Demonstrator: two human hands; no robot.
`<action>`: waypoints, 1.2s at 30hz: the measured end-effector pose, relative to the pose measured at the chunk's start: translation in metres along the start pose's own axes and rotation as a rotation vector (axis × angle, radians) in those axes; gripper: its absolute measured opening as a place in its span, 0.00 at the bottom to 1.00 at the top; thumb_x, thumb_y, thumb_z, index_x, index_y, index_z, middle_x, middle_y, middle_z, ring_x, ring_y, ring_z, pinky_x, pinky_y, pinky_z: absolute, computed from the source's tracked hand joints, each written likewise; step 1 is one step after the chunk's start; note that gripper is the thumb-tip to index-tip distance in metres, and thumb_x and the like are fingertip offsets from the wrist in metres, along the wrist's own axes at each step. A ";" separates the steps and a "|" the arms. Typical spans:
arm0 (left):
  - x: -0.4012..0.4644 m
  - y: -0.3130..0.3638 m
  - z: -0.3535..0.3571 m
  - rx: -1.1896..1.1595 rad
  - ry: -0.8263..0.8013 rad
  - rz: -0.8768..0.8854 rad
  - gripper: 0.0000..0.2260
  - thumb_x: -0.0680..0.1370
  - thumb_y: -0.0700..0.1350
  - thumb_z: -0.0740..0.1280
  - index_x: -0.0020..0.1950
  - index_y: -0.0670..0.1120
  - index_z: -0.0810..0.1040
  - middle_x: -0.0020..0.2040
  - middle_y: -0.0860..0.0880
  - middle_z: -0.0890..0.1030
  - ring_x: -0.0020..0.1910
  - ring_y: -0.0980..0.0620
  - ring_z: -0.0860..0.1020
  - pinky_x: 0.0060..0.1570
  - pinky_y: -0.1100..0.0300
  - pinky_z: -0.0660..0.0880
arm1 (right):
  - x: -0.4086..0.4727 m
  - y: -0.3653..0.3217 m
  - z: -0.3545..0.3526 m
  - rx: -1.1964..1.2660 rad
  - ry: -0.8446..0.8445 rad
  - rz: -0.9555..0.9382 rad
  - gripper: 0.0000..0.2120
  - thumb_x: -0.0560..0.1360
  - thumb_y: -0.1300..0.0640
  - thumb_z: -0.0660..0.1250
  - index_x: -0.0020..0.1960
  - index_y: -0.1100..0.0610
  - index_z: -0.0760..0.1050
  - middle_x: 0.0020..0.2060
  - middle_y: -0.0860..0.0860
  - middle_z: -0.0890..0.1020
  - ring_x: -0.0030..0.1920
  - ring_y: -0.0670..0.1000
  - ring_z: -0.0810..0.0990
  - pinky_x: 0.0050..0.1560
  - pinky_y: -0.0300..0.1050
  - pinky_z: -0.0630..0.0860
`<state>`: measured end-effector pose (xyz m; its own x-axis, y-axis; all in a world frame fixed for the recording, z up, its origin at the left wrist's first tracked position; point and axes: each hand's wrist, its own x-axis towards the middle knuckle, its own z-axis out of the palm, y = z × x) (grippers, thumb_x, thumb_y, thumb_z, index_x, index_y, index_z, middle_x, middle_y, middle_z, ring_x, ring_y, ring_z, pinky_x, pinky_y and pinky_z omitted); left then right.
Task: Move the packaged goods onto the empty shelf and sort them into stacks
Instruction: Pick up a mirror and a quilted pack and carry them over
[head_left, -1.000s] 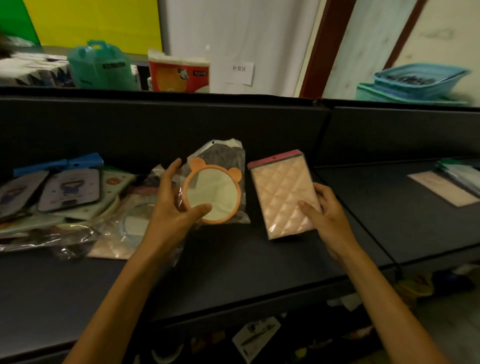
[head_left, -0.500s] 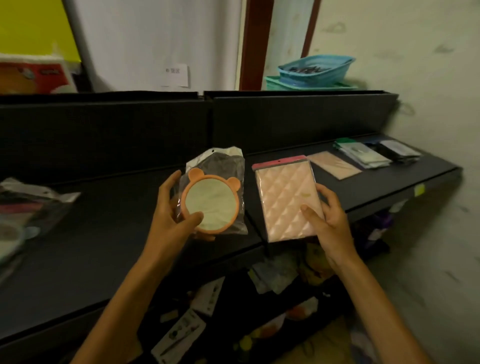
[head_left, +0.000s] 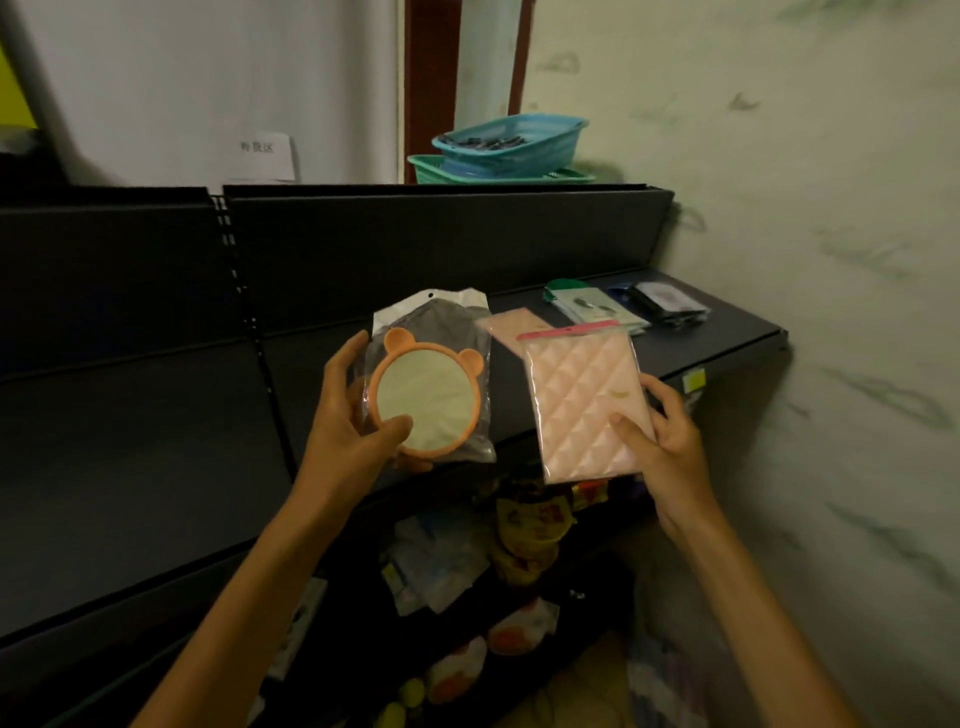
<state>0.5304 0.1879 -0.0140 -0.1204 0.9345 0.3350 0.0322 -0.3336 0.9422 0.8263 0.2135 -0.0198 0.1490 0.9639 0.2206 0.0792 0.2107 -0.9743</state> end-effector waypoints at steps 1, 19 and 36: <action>0.004 -0.002 0.008 0.005 -0.001 0.006 0.37 0.73 0.32 0.69 0.72 0.60 0.58 0.63 0.65 0.66 0.62 0.55 0.72 0.50 0.51 0.80 | 0.005 0.001 -0.007 0.000 0.008 0.002 0.22 0.75 0.62 0.67 0.66 0.47 0.69 0.57 0.47 0.80 0.53 0.48 0.82 0.49 0.48 0.81; 0.130 -0.044 0.078 0.081 0.141 0.002 0.39 0.71 0.32 0.69 0.72 0.61 0.56 0.72 0.50 0.62 0.67 0.48 0.69 0.44 0.56 0.80 | 0.194 0.036 -0.009 -0.061 -0.137 0.032 0.20 0.75 0.63 0.68 0.62 0.45 0.70 0.57 0.52 0.80 0.53 0.48 0.81 0.45 0.41 0.79; 0.170 -0.056 0.079 0.147 0.309 -0.073 0.39 0.72 0.32 0.69 0.73 0.59 0.56 0.69 0.53 0.65 0.60 0.54 0.73 0.39 0.64 0.80 | 0.274 0.059 0.041 -0.820 -0.382 -0.139 0.24 0.74 0.49 0.69 0.66 0.55 0.71 0.60 0.54 0.76 0.56 0.53 0.76 0.53 0.44 0.71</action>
<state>0.5861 0.3750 -0.0092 -0.4218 0.8660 0.2687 0.1520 -0.2246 0.9625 0.8310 0.4969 -0.0188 -0.2387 0.9576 0.1616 0.7690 0.2880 -0.5706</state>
